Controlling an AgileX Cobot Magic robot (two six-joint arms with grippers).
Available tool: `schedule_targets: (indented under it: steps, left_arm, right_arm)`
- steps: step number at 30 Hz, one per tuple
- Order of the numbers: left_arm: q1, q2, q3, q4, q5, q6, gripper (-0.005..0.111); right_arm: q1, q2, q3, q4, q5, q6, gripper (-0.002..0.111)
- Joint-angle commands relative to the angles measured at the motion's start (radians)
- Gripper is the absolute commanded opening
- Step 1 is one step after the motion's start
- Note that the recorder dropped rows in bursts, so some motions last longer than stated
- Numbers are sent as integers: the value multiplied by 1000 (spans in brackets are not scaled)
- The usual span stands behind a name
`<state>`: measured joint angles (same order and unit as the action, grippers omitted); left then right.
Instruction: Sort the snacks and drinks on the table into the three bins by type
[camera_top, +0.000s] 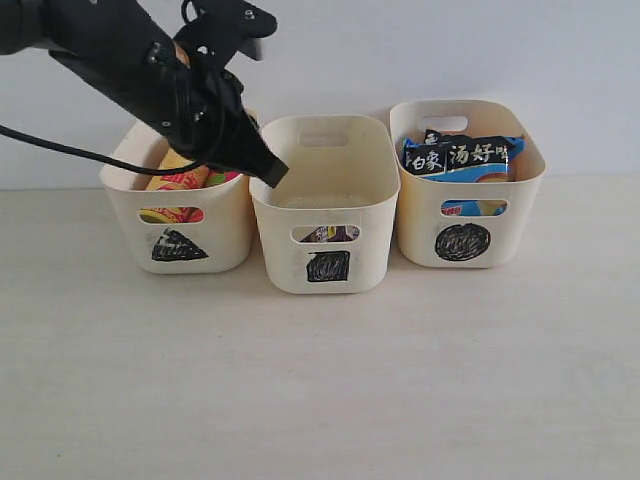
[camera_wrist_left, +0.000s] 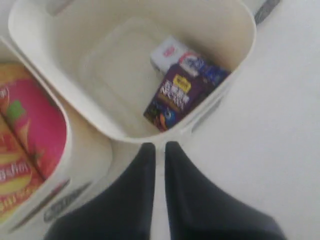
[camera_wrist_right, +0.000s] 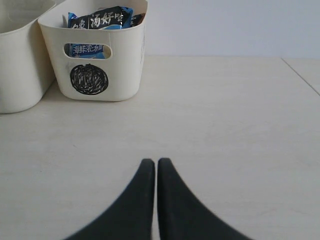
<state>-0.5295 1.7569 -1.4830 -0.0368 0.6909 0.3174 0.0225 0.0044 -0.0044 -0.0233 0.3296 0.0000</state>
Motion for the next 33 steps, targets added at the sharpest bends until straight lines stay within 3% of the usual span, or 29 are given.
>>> schedule_targets:
  steps: [1, 6, 11, 14, 19, 23, 27, 33]
  left_arm:
    - [-2, -60, -6, 111, 166, -183, 4]
    - [-2, -180, 63, 184, 209, -334, 4]
    - [-2, -363, 302, 187, 8, -454, 4]
    - [-2, -475, 431, 185, -34, -456, 4]
    - [-2, -610, 516, 187, 228, -446, 4]
    - [-2, -665, 516, 194, 221, -437, 4]
    - [-2, -734, 535, 176, 128, -437, 4]
    - [0, -927, 728, 194, -147, -407, 4]
  right_arm:
    - [-3, -4, 4, -8, -8, 0, 0]
    - [-3, -4, 4, -8, -8, 0, 0]
    - [-3, -4, 4, -8, -8, 0, 0]
    - [-3, -4, 4, -8, -8, 0, 0]
    - [-3, -4, 4, -8, -8, 0, 0]
    - [-3, -4, 4, -8, -8, 0, 0]
    - [-3, -4, 4, -8, -7, 0, 0]
    - [-3, -4, 4, -8, -7, 0, 0]
